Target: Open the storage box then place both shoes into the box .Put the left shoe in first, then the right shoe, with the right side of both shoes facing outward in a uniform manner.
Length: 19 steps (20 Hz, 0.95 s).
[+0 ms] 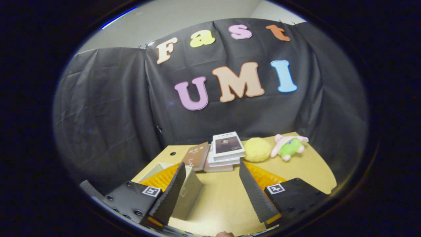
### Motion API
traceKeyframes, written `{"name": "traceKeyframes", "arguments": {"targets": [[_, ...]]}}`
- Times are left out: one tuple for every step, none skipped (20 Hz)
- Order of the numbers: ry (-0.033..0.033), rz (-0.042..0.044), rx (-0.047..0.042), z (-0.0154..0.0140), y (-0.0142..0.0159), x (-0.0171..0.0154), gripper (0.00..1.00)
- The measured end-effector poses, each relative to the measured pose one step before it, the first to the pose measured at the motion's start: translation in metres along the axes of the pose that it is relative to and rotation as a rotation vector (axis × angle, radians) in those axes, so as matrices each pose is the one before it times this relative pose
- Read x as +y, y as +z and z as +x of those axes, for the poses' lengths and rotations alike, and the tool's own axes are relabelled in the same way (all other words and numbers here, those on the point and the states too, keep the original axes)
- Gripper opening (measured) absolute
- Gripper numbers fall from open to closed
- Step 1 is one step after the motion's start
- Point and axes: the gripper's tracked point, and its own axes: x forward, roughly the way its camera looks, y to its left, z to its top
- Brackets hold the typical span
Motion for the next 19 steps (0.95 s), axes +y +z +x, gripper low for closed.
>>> {"name": "traceKeyframes", "arguments": {"targets": [[-0.01245, -0.00483, -0.02086, -0.00733, 0.00718, -0.01111, 1.0], [-0.01292, -0.00426, -0.02276, -0.00704, 0.00753, -0.01096, 1.0], [-0.01403, -0.00896, -0.02819, -0.00729, 0.0076, -0.01283, 1.0], [-0.0093, -0.01444, -0.03513, -0.00612, 0.01053, -0.01063, 1.0], [-0.00977, -0.01258, -0.03388, -0.00706, 0.00767, -0.00971, 1.0], [-0.00167, -0.01292, -0.02652, -0.00553, 0.00714, -0.00746, 1.0], [-0.01032, -0.01042, -0.0236, -0.00598, 0.00472, -0.00914, 1.0], [-0.01248, -0.01033, -0.0165, -0.00432, 0.00367, -0.00951, 1.0], [-0.00728, -0.00738, -0.01271, -0.00373, 0.00294, -0.00703, 1.0], [-0.01041, -0.00408, -0.00949, -0.00304, 0.00187, -0.00735, 1.0], [-0.00485, -0.00238, -0.00932, -0.00217, 0.00174, -0.00602, 1.0], [-0.01088, 0.00082, -0.01411, -0.00203, 0.00257, -0.00574, 1.0], [-0.00526, -0.00029, -0.01204, 0.0021, 0.00124, -0.00579, 1.0], [-0.007, 0.00024, -0.01188, -0.00171, 0.00234, -0.00486, 1.0], [-0.00342, -0.00018, -0.00785, -0.00005, 0.00054, -0.00342, 1.0], [-0.00342, 0.00094, -0.00568, -0.00025, 0.0008, -0.00366, 1.0], [-0.0035, 0.002, -0.00482, -0.0049, 0.00139, -0.00171, 1.0], [-0.00357, 0.00167, -0.00593, 0.00078, 0.0011, -0.00358, 1.0], [-0.00404, 0.00255, -0.01072, -0.00019, 0.00211, -0.00242, 1.0]]}}
